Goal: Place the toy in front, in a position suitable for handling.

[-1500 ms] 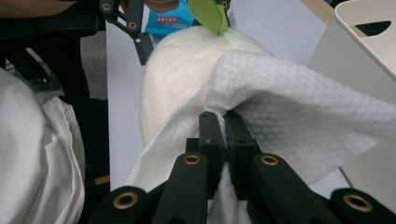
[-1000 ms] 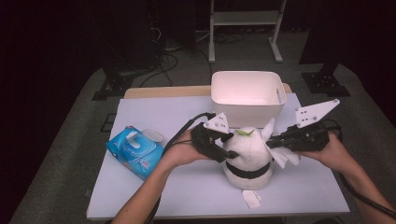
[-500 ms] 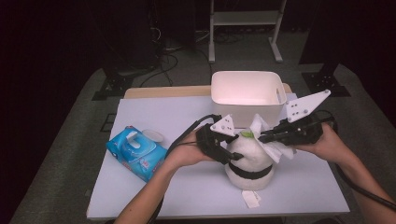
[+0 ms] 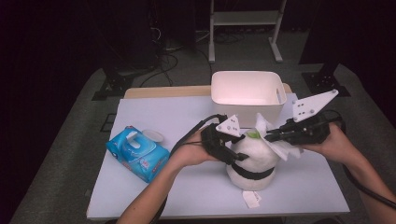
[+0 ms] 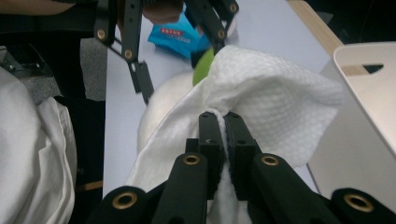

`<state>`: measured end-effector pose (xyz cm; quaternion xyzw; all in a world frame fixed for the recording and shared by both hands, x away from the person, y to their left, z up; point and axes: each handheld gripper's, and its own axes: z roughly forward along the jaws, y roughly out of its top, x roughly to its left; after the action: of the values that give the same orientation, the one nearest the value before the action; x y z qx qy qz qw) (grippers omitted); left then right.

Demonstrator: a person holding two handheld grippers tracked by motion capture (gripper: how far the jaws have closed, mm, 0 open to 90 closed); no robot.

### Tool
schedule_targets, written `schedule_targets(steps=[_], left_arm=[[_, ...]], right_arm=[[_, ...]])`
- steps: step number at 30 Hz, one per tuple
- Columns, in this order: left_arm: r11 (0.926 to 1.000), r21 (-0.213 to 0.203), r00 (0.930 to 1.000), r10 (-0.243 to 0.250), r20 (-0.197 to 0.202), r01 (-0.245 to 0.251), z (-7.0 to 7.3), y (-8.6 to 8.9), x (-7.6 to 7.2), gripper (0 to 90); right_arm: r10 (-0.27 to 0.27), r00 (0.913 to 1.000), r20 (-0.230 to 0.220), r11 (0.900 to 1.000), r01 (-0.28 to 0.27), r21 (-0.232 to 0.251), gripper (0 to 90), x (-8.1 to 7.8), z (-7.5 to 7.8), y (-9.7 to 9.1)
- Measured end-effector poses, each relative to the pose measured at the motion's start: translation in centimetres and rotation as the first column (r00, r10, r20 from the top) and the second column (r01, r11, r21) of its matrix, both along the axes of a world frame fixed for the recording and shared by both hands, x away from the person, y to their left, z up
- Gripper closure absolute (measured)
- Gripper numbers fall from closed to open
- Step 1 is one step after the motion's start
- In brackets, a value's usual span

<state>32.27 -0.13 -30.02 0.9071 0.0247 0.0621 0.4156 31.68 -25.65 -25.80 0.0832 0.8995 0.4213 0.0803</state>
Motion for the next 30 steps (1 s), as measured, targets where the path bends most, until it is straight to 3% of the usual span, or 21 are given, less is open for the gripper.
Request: schedule_targets(steps=[3, 7, 10, 13, 18, 23, 27, 30], left_arm=[[1.0000, -0.007, 0.9999, 0.006, -0.010, -0.006, -0.1, 0.4, 0.2, 37.5], [0.9991, -0.036, 0.9990, 0.022, -0.040, -0.023, -0.5, 0.9, 0.5, 32.3], [0.9991, -0.032, 0.9977, 0.026, -0.062, -0.028, -1.2, 0.5, 0.9, 23.4], [0.9992, -0.032, 0.9972, 0.022, -0.072, -0.024, -1.8, -0.1, 1.0, 22.3], [0.9978, -0.061, 0.9983, 0.023, -0.053, -0.027, -1.3, 0.5, 1.0, 40.8], [0.9966, -0.078, 0.9993, 0.024, -0.030, -0.026, -0.2, 1.6, 1.0, 42.8], [0.9995, -0.023, 0.9997, 0.024, -0.001, -0.024, 0.2, 1.5, 0.5, 43.1], [0.9993, -0.028, 0.9997, 0.025, -0.004, -0.025, 0.0, 1.5, 0.5, 43.6]], right_arm=[[0.009, 1.0000, 0.001, 0.9999, -0.009, -0.007, 86.8, 0.2, 0.0, 0.5], [-0.012, 0.9999, -0.007, 0.9997, 0.012, -0.021, 86.8, 0.3, -0.2, -0.3], [-0.036, 0.9992, -0.018, 0.9993, 0.035, -0.013, 86.8, 0.4, -0.5, -1.1], [-0.029, 0.9990, -0.035, 0.9996, 0.029, 0.003, 86.8, 0.3, -1.0, -1.0], [-0.026, 0.9990, -0.035, 0.9993, 0.027, 0.025, 86.8, 0.4, -1.3, -0.8], [-0.026, 0.9996, -0.007, 0.9984, 0.026, 0.050, 86.8, 0.1, -0.9, -0.4], [0.004, 1.0000, 0.002, 0.9986, -0.004, 0.053, 86.8, 0.2, -0.4, 0.7], [0.038, 0.9990, 0.023, 0.9989, -0.039, 0.028, 86.8, 0.0, 0.1, 2.4]])
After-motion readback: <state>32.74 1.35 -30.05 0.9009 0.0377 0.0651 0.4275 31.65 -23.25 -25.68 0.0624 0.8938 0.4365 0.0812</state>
